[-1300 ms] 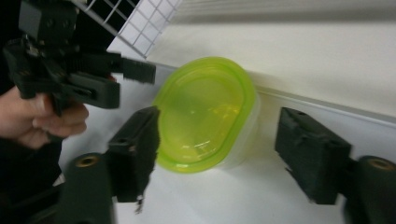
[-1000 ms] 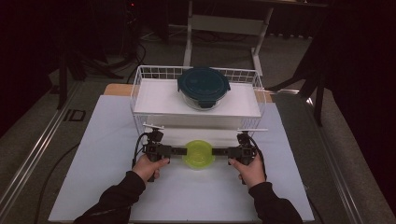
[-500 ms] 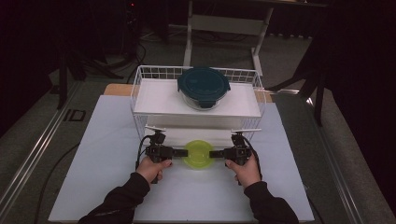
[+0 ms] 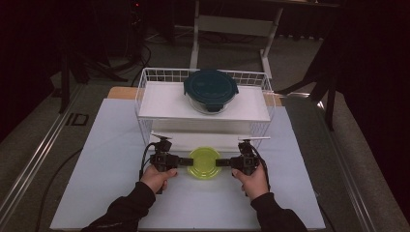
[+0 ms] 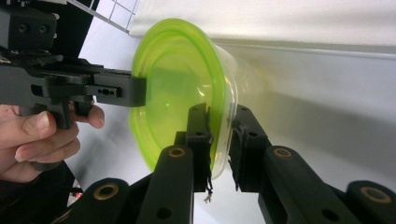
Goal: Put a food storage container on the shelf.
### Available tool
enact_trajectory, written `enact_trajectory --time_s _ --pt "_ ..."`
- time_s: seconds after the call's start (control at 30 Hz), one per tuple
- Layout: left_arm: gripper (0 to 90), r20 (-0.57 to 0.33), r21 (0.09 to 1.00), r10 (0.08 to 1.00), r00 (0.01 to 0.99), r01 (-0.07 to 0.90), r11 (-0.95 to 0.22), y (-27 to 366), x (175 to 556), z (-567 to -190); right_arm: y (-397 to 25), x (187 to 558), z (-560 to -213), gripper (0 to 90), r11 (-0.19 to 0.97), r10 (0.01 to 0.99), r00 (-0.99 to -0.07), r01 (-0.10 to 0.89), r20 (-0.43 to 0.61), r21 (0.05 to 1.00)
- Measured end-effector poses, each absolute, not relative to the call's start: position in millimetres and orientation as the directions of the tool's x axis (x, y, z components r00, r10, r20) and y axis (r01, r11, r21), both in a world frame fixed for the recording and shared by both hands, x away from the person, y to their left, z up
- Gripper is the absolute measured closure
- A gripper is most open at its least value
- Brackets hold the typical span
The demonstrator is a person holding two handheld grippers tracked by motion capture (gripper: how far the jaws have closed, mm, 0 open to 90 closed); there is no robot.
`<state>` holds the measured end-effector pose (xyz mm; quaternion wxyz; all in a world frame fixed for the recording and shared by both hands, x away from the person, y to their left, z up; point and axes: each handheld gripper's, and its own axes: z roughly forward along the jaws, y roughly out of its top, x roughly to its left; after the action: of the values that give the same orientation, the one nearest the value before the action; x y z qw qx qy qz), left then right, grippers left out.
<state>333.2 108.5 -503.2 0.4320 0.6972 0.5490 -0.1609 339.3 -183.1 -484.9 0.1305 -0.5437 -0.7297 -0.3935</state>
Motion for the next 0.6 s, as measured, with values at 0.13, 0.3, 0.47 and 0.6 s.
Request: enact_trajectory --time_s 0.13,0.3,0.47,0.6 --pt "80.6 -0.68 0.449 0.634 0.368 0.893 -0.037 107.0 328.2 -495.5 -183.0 334.0 -481.7 80.4 0.108 0.695 -0.387 0.889 0.606 0.445" --pt "80.6 -0.674 0.477 0.623 0.397 0.878 -0.043 108.0 319.8 -482.6 -184.8 325.7 -469.6 80.3 0.115 0.686 -0.42 0.869 0.595 0.48" --pt "80.6 -0.664 0.501 0.621 0.417 0.864 -0.045 109.0 309.7 -470.4 -184.7 316.4 -457.6 80.3 0.126 0.681 -0.444 0.855 0.582 0.504" --pt "80.6 -0.636 0.531 0.631 0.445 0.845 -0.06 110.3 300.2 -459.3 -183.2 307.6 -448.0 80.3 0.122 0.678 -0.446 0.852 0.584 0.509"
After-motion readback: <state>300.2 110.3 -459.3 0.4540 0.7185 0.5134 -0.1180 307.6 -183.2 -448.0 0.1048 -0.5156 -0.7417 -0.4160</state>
